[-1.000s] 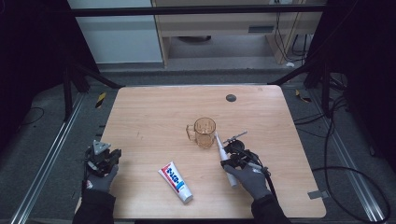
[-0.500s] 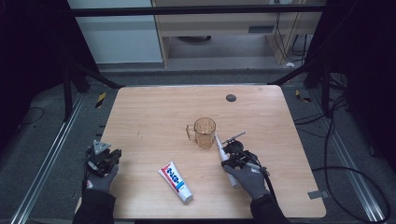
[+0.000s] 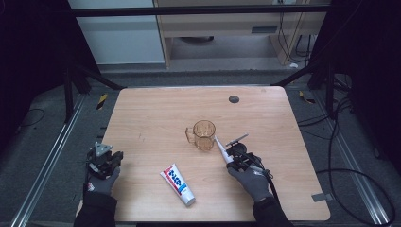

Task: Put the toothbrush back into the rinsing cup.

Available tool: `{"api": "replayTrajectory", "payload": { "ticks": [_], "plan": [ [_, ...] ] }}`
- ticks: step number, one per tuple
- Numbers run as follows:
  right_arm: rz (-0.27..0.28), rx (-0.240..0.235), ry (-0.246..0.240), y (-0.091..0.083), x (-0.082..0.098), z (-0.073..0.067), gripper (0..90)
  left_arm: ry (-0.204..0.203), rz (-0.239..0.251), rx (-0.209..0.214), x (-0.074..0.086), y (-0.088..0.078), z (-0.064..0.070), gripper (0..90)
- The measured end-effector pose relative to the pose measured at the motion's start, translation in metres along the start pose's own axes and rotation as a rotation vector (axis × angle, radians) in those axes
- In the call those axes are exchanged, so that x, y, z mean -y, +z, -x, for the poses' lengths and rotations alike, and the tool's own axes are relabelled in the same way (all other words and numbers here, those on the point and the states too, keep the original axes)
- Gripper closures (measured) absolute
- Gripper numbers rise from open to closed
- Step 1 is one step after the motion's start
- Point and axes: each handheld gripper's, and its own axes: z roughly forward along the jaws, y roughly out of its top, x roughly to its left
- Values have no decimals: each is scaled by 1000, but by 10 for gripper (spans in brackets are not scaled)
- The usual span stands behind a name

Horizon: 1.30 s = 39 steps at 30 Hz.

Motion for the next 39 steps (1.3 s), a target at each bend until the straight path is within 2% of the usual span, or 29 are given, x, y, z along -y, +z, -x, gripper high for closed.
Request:
{"api": "replayTrajectory", "payload": {
  "ticks": [5,8,18,19,22,24,25,28,30,31,39],
  "plan": [
    [7,19,5,0,1,3,663,0,0,1,0,0,0,833],
    [17,17,25,-4,2,5,664,-1,0,1,0,0,0,833],
    [105,-8,74,-24,4,21,664,-2,3,1,0,-1,0,835],
    [144,-21,88,-31,4,26,664,-2,3,1,0,-1,0,835],
    [207,-37,97,-40,5,32,664,-3,4,1,0,-1,0,836],
    [223,-41,99,-42,6,33,665,-3,5,2,0,-1,0,836],
    [272,-45,99,-49,7,36,665,-3,5,2,0,-1,0,836],
    [335,-59,103,-57,7,40,664,-2,4,2,0,-1,0,836],
    [350,-61,100,-58,8,40,664,-2,5,2,0,-1,0,836],
    [397,-70,99,-62,8,41,664,-3,5,2,0,-1,0,836],
    [536,-88,86,-71,6,39,665,-2,5,1,0,0,1,837]
  ]
}}
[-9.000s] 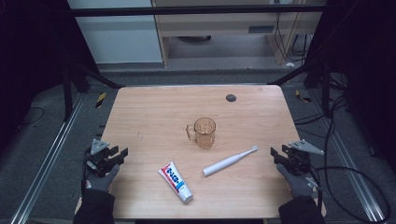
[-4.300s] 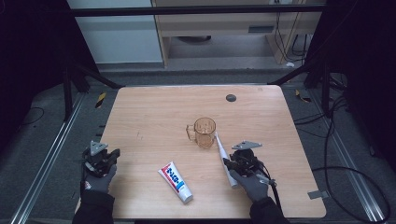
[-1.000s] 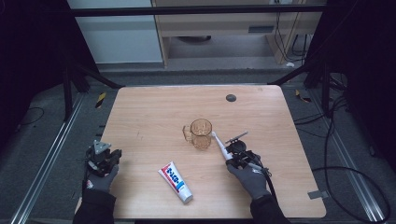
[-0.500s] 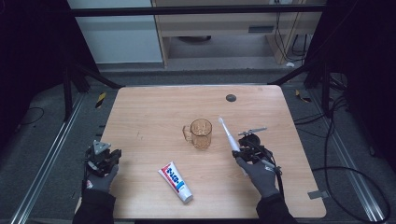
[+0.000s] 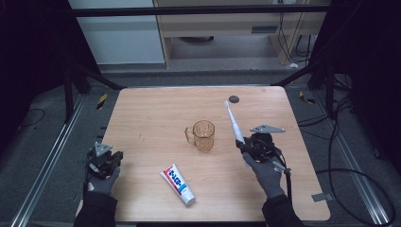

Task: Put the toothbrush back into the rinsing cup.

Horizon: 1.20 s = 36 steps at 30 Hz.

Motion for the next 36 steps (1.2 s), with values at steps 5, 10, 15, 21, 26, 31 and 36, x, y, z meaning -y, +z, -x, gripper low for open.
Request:
{"api": "replayTrajectory", "payload": {
  "ticks": [5,10,15,21,26,31,36],
  "plan": [
    [100,-29,21,-4,-10,-4,665,-1,0,-1,0,0,0,837],
    [187,-23,23,-3,-18,-11,665,-3,4,-1,0,-1,0,837],
    [228,-24,28,-1,-24,-17,665,-2,1,0,0,0,0,837],
    [313,-27,52,6,-29,-27,665,-3,2,-1,0,-1,-1,838],
    [363,-21,61,14,-35,-36,665,-2,1,-1,0,0,-1,838],
    [401,-17,76,21,-41,-43,665,-4,2,0,0,-1,-1,839],
    [441,-12,93,26,-46,-46,664,-4,0,-1,1,0,-1,839]
  ]
}}
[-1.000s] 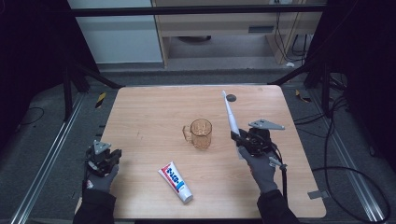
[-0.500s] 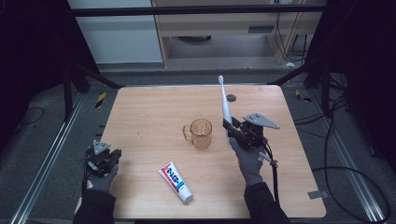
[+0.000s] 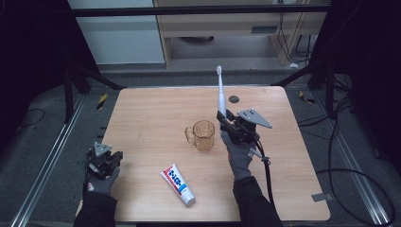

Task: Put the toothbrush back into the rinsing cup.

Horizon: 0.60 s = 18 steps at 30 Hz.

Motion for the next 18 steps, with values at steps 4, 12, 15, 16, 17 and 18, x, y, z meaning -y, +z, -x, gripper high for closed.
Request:
{"api": "replayTrajectory", "payload": {
  "ticks": [4,12,15,16,17,18],
  "plan": [
    [27,11,11,6,1,0,664,-1,1,0,0,0,0,839],
    [54,19,27,19,4,-1,664,0,1,0,0,0,0,841],
    [61,17,28,24,6,-4,664,2,2,-2,0,0,0,843],
    [61,17,27,26,7,-5,664,2,3,-3,0,0,0,844],
    [61,17,27,26,7,-5,664,2,3,-3,0,0,0,844],
    [62,18,26,31,8,-7,664,2,3,-3,0,0,0,845]
  ]
}}
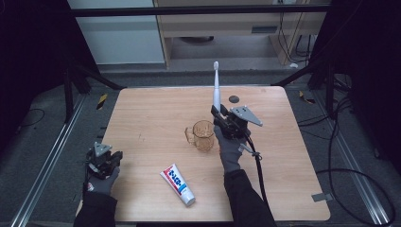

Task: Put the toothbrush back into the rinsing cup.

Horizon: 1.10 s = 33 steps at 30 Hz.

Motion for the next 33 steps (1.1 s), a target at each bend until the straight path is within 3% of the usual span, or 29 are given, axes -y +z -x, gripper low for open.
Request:
{"api": "replayTrajectory", "payload": {
  "ticks": [13,33],
  "plan": [
    [-4,-11,1,20,10,-11,664,1,-2,1,0,0,0,846],
    [-90,-3,-50,36,37,-25,663,2,-1,-1,1,1,0,813]
  ]
}}
